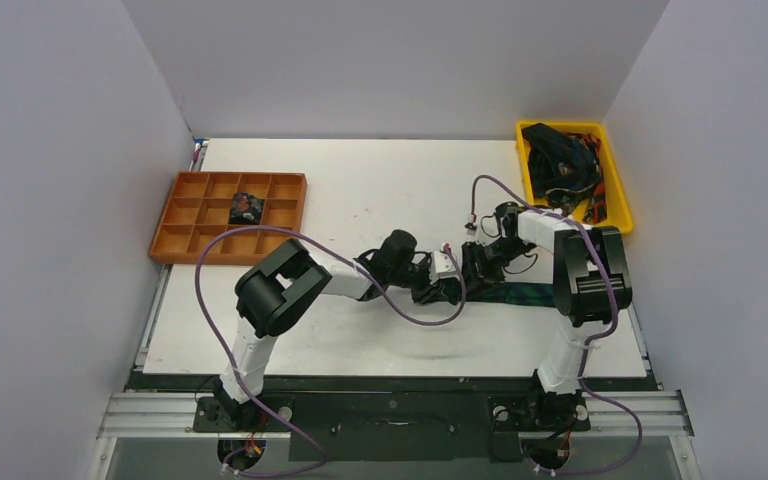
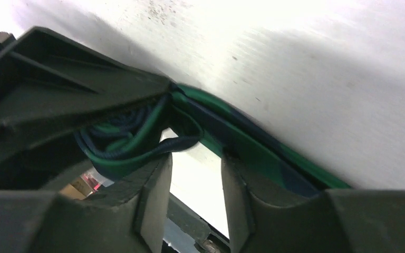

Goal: Roll the ties
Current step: Roll the tie at the center of the board.

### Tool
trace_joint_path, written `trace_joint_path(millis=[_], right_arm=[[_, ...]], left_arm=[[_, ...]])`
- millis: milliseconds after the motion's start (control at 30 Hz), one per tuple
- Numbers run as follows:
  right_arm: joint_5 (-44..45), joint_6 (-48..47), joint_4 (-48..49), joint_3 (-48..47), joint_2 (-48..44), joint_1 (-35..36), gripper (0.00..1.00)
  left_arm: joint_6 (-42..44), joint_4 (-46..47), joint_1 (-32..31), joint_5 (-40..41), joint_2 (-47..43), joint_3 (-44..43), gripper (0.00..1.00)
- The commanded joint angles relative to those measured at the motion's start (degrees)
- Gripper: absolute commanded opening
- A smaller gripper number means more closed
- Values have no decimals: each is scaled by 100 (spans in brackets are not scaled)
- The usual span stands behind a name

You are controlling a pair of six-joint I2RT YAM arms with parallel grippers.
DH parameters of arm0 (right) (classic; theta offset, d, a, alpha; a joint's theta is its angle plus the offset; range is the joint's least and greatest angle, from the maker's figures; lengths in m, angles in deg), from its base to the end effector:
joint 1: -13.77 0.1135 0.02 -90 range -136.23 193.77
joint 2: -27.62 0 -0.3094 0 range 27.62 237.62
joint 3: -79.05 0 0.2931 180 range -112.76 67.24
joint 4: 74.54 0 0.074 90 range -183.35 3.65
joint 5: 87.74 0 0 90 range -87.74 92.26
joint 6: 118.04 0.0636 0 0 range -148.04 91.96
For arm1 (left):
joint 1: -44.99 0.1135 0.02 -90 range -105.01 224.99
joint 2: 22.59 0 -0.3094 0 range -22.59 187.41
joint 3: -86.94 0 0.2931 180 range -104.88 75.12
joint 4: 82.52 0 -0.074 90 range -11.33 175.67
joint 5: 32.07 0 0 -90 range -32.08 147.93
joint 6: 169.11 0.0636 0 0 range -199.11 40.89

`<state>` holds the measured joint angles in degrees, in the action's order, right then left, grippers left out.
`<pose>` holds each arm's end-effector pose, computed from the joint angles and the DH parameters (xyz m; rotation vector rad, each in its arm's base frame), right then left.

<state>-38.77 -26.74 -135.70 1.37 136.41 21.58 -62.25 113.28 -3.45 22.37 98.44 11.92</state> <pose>0.3567 0.0911 0.1331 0.1411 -2.8547 -1.0616 0.2985 -0.3925 0.1045 1.4613 1.5618 -0.9781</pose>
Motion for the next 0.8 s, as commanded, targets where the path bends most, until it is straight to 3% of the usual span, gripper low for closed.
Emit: trace_joint_path(millis=[0,133,433,500,600,667,767], right_arm=[[-412,-398,63,67,-525,-456,40],[-1023,-274,-49,-39,-620,-439,48],[-1236,176,226,-313,-342,-25,49],[-1008,142,224,-316,-269,50,43],[-630,86,218,-288,-143,-19,17],[-463,67,175,-332,-10,-117,6],[-298,-68,65,-410,173,-181,0]], left_arm=[[500,-2646,108,991,9,-29,10],[568,-3221,113,1121,10,-223,12],[592,-3451,95,1202,65,-339,15],[574,-3431,90,1202,69,-347,16],[573,-3392,90,1176,42,-322,18],[587,-3360,90,1128,21,-288,20],[611,-3299,102,1072,4,-283,29]])
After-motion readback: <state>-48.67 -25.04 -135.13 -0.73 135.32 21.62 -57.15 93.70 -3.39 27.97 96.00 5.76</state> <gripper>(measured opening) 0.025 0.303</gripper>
